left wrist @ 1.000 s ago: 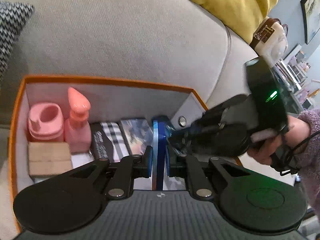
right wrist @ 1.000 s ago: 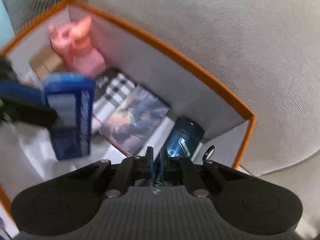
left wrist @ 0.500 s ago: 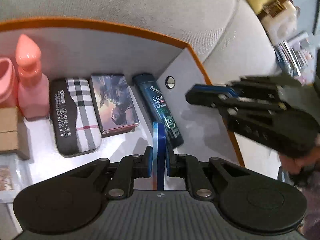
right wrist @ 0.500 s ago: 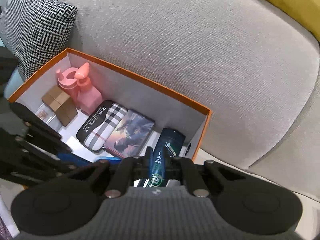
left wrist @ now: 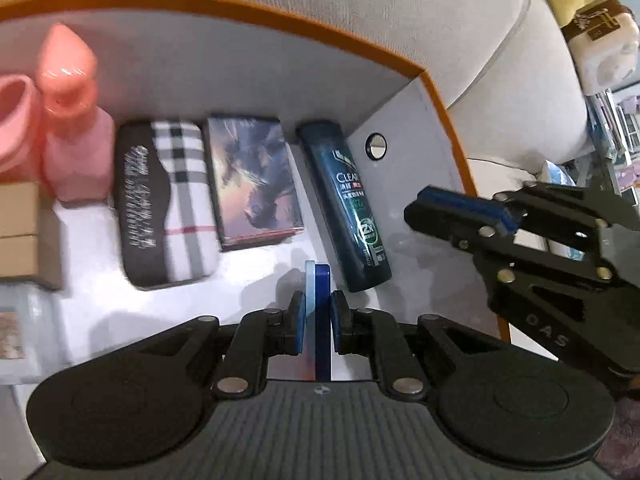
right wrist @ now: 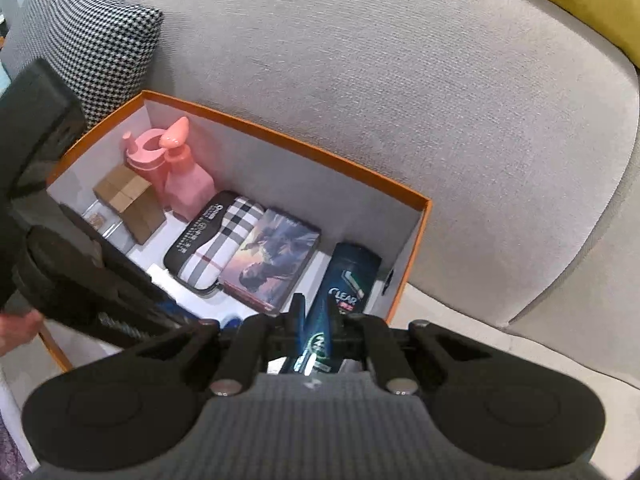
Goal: Organize rigid objects
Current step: 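Lower the CLEAR bottle into the box with the right tool while the left tool holds the tin, then lower the blue tin into the box beside the clear cube with the left tool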
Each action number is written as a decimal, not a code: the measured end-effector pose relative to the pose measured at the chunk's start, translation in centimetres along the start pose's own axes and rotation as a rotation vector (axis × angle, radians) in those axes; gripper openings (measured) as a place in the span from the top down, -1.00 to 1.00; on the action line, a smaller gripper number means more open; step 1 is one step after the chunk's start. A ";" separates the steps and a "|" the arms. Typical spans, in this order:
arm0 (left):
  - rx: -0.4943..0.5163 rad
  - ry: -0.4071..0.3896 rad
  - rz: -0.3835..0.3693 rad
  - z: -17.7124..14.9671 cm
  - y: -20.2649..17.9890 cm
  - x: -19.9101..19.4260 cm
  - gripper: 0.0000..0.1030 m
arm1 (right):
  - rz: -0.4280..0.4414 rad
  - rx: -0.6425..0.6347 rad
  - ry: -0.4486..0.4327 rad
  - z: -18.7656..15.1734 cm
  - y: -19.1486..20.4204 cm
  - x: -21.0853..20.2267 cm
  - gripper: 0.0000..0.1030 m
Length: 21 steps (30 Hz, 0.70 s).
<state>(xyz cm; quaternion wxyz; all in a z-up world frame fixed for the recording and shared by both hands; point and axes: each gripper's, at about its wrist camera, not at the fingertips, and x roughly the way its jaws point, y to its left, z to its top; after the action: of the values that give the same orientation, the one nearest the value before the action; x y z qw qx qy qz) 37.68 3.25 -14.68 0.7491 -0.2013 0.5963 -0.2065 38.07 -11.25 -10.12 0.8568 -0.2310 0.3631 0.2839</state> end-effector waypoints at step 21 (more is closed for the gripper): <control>-0.150 -0.056 0.224 -2.0 5.1 -4.5 0.60 | 0.327 0.088 0.302 1.4 7.0 7.0 0.27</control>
<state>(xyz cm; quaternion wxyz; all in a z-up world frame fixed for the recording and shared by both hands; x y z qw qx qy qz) 35.15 9.84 -14.20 0.7668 -0.1947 0.6076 -0.0708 38.20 -3.06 -15.88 0.7447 -0.1713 0.5318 0.3650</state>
